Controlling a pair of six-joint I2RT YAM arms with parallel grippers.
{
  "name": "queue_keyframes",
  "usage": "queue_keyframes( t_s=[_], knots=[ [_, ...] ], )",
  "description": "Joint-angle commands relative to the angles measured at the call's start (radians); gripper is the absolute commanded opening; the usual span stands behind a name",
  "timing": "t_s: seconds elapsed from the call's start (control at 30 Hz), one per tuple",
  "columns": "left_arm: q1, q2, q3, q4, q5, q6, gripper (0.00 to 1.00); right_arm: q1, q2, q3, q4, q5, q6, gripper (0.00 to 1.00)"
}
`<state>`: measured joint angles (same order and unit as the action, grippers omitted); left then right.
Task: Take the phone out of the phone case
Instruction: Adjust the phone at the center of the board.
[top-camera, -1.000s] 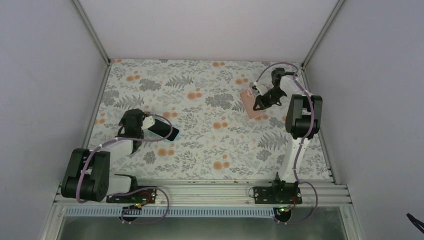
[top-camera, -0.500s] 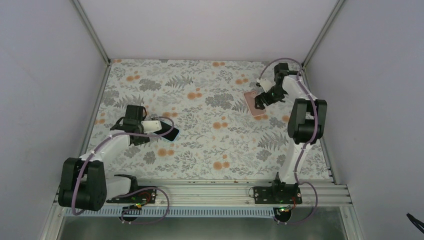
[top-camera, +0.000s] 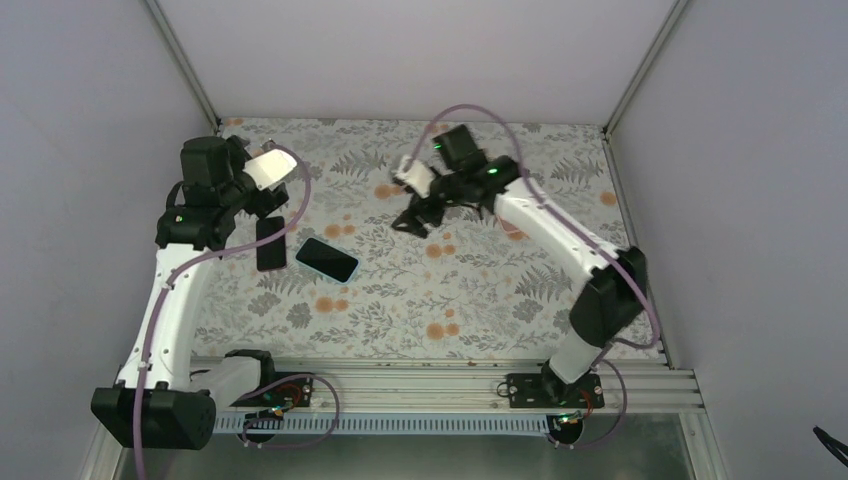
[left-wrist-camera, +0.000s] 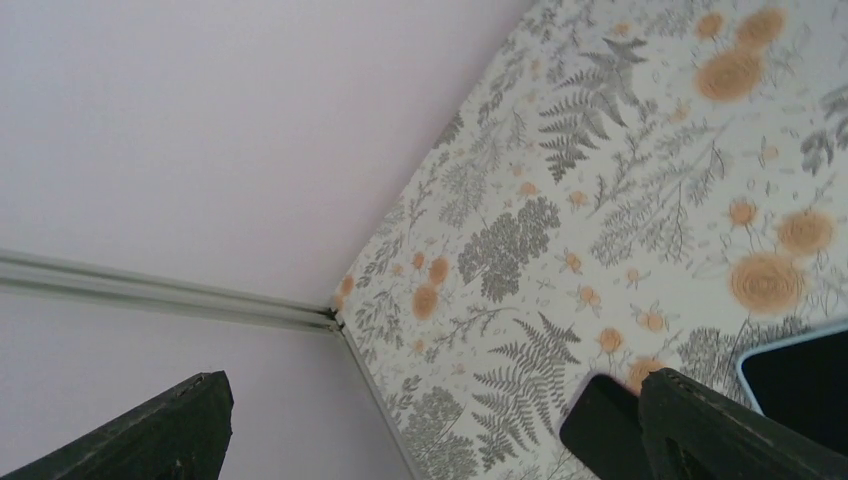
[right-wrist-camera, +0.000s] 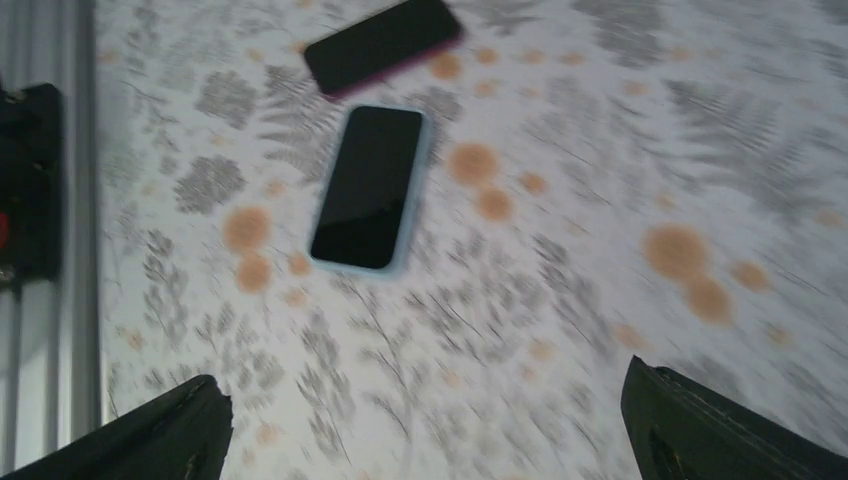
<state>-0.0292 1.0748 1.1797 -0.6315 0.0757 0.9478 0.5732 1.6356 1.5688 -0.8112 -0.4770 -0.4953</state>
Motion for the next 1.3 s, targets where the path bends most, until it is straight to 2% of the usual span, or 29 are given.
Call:
queue_keyframes(
  t_s=[0.0, 0.1, 0.2, 0.43, 0.8, 0.87, 0.9, 0.93, 0.97, 1.07, 1.27],
  knots=[
    [0.01, 0.004, -0.021, 0.089, -0.003, -0.17, 1.0, 0.153, 0.182, 0.068, 0.113, 0.066, 0.177, 1.0],
    [0.019, -0.009, -0.049, 0.139, -0.046, -0.213, 1.0, 0.21, 0.303, 0.132, 0.144, 0.054, 0.196, 1.0],
    [0.03, -0.021, -0.07, 0.178, -0.089, -0.24, 1.0, 0.273, 0.396, 0.159, 0.2, 0.114, 0.186, 1.0],
    [0.083, -0.018, -0.081, 0.2, -0.105, -0.292, 1.0, 0.351, 0.635, 0.359, 0.161, 0.125, 0.169, 1.0],
    [0.112, -0.009, -0.139, 0.256, -0.104, -0.329, 1.0, 0.391, 0.731, 0.446, 0.215, 0.13, 0.182, 0.98],
    [0.113, -0.003, -0.138, 0.264, -0.116, -0.336, 1.0, 0.401, 0.738, 0.457, 0.212, 0.108, 0.161, 0.72],
    [0.114, 0.0, -0.137, 0.267, -0.122, -0.338, 1.0, 0.41, 0.744, 0.466, 0.204, 0.101, 0.152, 0.53],
    [0.116, 0.0, -0.136, 0.27, -0.123, -0.341, 1.0, 0.421, 0.754, 0.485, 0.187, 0.091, 0.141, 0.22],
    [0.118, -0.001, -0.135, 0.271, -0.125, -0.341, 1.0, 0.431, 0.765, 0.505, 0.165, 0.084, 0.129, 0.06],
    [0.12, -0.005, -0.138, 0.277, -0.134, -0.341, 1.0, 0.478, 0.8, 0.555, 0.123, 0.109, 0.095, 0.04],
    [0.124, -0.027, -0.155, 0.282, -0.142, -0.357, 1.0, 0.533, 0.856, 0.578, 0.185, 0.163, 0.105, 0.03]
  ],
)
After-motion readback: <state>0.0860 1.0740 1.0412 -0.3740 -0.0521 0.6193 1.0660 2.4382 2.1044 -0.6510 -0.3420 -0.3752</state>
